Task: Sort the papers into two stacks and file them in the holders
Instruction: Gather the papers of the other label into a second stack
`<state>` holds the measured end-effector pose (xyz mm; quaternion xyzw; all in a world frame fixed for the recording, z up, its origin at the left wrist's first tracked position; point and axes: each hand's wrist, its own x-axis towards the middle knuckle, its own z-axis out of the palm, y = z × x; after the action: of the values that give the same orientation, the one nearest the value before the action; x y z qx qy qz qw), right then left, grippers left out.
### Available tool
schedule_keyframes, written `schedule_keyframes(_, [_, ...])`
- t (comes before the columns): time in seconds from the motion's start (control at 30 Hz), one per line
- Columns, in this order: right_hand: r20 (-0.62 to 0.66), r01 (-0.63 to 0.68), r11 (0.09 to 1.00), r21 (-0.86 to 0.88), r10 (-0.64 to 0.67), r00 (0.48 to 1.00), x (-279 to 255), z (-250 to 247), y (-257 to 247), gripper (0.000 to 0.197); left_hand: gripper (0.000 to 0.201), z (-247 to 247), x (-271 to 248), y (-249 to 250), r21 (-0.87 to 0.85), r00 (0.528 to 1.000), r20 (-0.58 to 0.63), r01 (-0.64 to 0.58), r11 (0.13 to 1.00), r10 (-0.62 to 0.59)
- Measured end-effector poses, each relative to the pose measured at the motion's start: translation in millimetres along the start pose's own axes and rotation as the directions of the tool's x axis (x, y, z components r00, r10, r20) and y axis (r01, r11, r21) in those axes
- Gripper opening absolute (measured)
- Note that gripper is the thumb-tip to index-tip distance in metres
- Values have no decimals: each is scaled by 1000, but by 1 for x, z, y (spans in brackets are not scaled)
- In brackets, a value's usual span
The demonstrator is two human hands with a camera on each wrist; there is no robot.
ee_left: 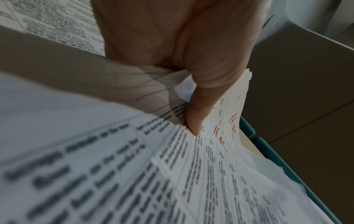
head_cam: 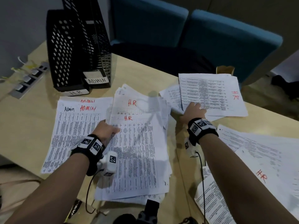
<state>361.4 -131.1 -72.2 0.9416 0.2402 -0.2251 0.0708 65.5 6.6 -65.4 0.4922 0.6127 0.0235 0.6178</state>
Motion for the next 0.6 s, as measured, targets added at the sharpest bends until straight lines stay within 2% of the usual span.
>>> schedule_keyframes(0.07, [-71,51,998,-30,-53,996,1,-6,9,42,34,1,1,-1,-12,1000,3,-5,1000,5])
schedule_keyframes(0.1, [-100,71,998,-3,-70,993,1,-10,16,32,34,1,2,-1,-2,1000,5,-9,1000,9])
schedule_keyframes(0.2, [-182,116,962,248,-71,981,-11,-31,42,21,35,2,-1,0,5,1000,24,-20,1000,20])
schedule_keyframes(0.3, [-304,280,887,367,-170,937,-40,-46,58,21,28,5,-6,4,51,998,62,-20,998,17])
schedule_keyframes(0.37, [-393,479,829,290,-353,849,-68,-42,63,41,29,12,-14,5,71,995,99,-33,997,26])
schedule_keyframes(0.4, [-420,566,795,218,-448,790,-82,-36,65,48,29,17,-18,5,78,993,114,-40,996,31])
schedule_keyframes(0.47, [-433,708,706,40,-626,648,-112,-19,69,49,33,27,-29,6,104,989,139,-68,992,53])
schedule_keyframes(0.53, [-368,771,617,-155,-760,535,-137,8,71,50,46,32,-36,7,-11,980,190,-64,998,65])
schedule_keyframes(0.6, [-241,812,538,-225,-838,489,-156,33,69,44,65,31,-30,4,-151,973,207,-75,986,105])
